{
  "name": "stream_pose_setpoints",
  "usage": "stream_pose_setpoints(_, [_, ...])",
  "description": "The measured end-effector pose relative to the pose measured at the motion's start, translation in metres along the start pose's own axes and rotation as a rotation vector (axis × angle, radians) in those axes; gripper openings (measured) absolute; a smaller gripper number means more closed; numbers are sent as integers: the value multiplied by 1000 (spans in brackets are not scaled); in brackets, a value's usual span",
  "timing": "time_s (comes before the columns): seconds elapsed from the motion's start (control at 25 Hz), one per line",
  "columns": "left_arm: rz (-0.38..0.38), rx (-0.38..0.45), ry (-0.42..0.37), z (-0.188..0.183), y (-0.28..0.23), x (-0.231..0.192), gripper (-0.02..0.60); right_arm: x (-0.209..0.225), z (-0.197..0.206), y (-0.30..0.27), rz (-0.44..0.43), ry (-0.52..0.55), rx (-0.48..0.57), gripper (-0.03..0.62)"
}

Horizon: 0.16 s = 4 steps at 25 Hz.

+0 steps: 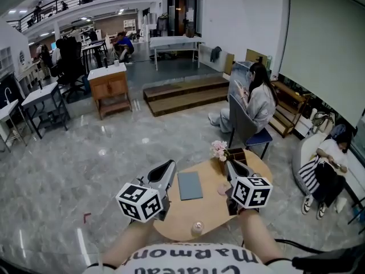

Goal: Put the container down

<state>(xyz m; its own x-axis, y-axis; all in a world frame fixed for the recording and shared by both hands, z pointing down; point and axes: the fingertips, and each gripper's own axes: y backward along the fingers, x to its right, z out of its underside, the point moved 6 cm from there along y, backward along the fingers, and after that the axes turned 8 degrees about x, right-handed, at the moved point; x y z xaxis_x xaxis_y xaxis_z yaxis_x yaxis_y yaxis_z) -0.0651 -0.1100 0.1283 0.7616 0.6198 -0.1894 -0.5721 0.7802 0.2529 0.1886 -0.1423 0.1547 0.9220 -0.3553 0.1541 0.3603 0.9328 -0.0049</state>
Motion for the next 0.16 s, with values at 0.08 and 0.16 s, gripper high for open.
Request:
stream_pose_setpoints(0.08, [-2,-7,-3,2,1,1,15,1,4,1,-8,-7,-7,38])
stream_pose_setpoints(0.16, [-5,-10,-4,4,4,1,15,1,7,2,-15,-16,-13,38])
